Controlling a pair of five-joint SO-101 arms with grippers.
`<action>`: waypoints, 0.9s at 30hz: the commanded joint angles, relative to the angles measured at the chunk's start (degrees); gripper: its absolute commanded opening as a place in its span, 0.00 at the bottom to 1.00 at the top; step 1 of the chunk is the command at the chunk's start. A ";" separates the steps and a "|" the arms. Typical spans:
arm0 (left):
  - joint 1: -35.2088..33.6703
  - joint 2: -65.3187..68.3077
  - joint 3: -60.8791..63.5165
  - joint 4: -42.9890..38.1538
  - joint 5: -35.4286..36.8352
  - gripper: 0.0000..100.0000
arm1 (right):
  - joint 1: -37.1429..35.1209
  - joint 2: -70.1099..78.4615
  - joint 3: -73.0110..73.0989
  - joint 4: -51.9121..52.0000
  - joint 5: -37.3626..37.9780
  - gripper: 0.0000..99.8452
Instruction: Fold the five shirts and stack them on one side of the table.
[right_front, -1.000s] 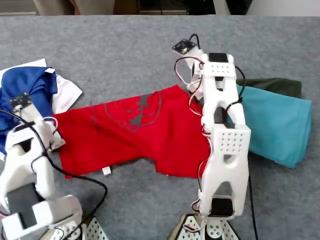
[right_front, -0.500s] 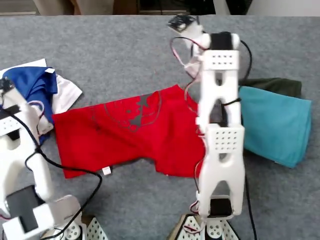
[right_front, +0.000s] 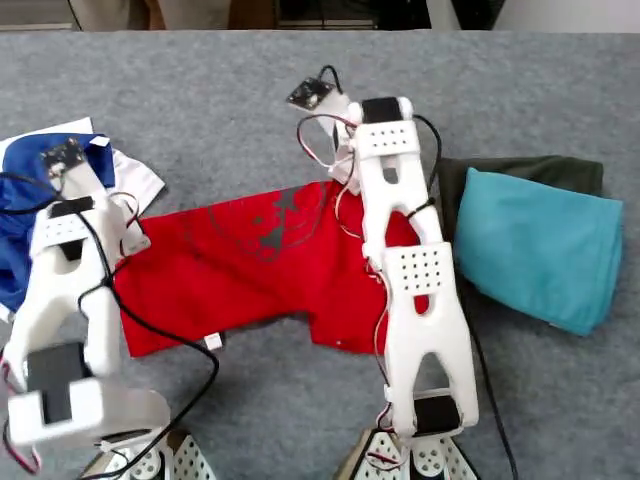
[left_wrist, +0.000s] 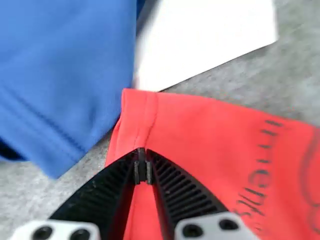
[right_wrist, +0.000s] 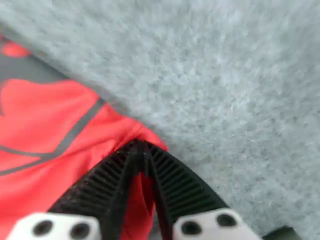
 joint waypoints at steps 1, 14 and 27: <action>-2.37 4.70 -2.81 0.88 0.44 0.02 | 3.03 1.36 -5.67 -0.44 -0.09 0.00; -4.13 5.67 -7.56 3.34 0.44 0.02 | 3.74 2.24 -25.71 12.66 1.67 0.00; -3.96 -16.13 -9.23 12.92 -1.32 0.02 | 6.37 -37.49 14.46 12.48 6.59 0.00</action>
